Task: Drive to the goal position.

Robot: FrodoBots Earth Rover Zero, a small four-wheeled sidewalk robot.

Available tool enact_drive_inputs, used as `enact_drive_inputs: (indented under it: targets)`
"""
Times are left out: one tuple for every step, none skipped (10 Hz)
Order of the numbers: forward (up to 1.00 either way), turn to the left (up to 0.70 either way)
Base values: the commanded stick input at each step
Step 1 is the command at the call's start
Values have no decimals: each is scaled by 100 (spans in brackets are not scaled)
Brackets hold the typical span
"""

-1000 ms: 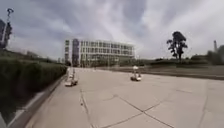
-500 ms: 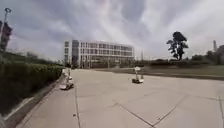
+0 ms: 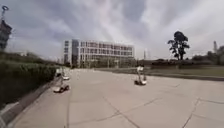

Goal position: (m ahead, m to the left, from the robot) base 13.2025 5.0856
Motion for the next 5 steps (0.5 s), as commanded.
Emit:
enact_drive_inputs:
  targets:
    - [70,0]
    - [70,0]
    - [70,0]
    - [70,0]
    - [70,0]
